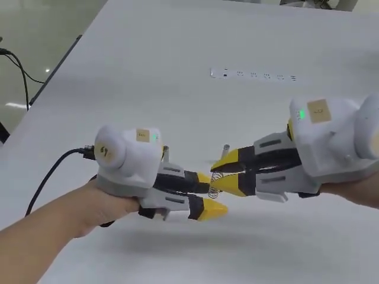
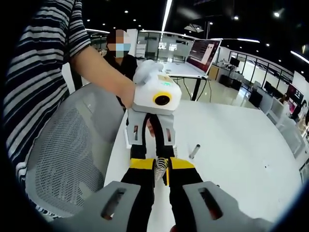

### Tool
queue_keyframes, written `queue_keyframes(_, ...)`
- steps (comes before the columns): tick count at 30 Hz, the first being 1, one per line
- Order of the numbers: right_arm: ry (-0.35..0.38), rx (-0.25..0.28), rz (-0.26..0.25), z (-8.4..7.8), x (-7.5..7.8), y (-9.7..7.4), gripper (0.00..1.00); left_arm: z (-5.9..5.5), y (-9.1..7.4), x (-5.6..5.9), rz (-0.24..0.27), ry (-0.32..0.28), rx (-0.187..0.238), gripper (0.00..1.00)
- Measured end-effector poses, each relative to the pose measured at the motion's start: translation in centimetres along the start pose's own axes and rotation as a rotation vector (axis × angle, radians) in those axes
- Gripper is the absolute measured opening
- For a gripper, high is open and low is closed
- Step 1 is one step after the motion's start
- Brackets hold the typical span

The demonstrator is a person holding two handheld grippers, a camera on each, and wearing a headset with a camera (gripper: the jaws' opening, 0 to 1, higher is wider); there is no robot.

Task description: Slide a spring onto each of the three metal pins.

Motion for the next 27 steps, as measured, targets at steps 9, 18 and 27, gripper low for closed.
queue_keyframes(9,0.006,-0.001,-0.019,-0.3,0.2,-0.1,0.07,-0.4,-1.8,-0.6,0.049,0.001,-0.03,0.26)
queue_keyframes(18,-0.001,0.001,-0.058,-0.4,0.6,0.0,0.07,-1.1,-3.9,-0.7,0.102,0.004,-0.061,0.36)
queue_keyframes(27,-0.008,-0.005,-0.098,-0.8,1.1,-0.1,0.07,-1.5,-5.6,-0.6,0.147,-0.011,-0.069,0.51)
Point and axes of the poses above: the centre of the closed fingertips' face, and the gripper's own axes: y roughly forward along the fingers, x roughly to its right, z roughly out of its top, the point moved 10 cm from there along -y, roughly backward along the fingers, and after that the axes turned 15 degrees about y, right-handed, at the moved point
